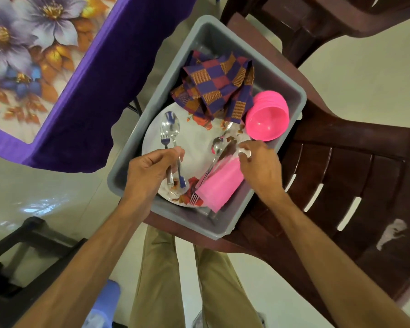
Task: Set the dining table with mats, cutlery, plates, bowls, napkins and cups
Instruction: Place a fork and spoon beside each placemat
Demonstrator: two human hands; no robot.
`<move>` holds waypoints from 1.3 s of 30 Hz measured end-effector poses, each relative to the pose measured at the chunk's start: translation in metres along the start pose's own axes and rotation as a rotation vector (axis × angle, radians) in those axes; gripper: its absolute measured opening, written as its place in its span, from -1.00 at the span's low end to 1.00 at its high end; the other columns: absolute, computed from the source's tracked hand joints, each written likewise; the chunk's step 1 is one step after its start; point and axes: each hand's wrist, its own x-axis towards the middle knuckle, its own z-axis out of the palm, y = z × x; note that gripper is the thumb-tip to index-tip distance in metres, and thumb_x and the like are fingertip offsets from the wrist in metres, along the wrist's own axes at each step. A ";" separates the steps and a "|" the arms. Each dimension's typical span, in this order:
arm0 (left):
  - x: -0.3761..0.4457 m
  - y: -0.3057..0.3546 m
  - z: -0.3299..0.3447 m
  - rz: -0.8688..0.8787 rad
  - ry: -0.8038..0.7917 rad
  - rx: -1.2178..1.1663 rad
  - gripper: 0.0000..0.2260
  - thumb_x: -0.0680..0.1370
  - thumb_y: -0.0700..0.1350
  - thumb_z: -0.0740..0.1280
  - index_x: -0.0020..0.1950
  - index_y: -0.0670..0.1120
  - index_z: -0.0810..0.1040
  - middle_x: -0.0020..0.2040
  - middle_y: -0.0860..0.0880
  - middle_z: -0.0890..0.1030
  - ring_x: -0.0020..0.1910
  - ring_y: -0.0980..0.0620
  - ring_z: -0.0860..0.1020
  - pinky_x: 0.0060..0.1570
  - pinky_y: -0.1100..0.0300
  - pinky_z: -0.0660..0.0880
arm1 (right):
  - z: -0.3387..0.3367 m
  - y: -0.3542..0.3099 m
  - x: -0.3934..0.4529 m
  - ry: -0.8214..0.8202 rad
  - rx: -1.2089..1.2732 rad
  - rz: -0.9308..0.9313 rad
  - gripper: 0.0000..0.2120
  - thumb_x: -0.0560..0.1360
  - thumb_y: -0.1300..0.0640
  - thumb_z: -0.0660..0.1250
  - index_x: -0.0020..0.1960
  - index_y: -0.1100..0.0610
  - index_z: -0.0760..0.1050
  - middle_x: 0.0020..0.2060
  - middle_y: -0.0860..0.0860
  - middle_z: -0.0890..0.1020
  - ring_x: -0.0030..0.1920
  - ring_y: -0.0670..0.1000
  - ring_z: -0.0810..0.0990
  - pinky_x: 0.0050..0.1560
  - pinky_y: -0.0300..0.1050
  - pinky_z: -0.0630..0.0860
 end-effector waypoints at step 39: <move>-0.014 0.001 -0.021 0.003 0.043 0.092 -0.80 0.57 0.06 0.47 0.05 -0.02 0.79 -0.04 -0.09 0.76 -0.12 0.02 0.70 -0.06 0.25 0.60 | -0.072 -0.003 0.056 -0.465 0.225 -0.124 -0.86 0.44 0.22 0.59 -0.03 0.07 0.73 -0.39 -0.22 0.66 -0.35 -0.15 0.64 -0.28 -0.30 0.57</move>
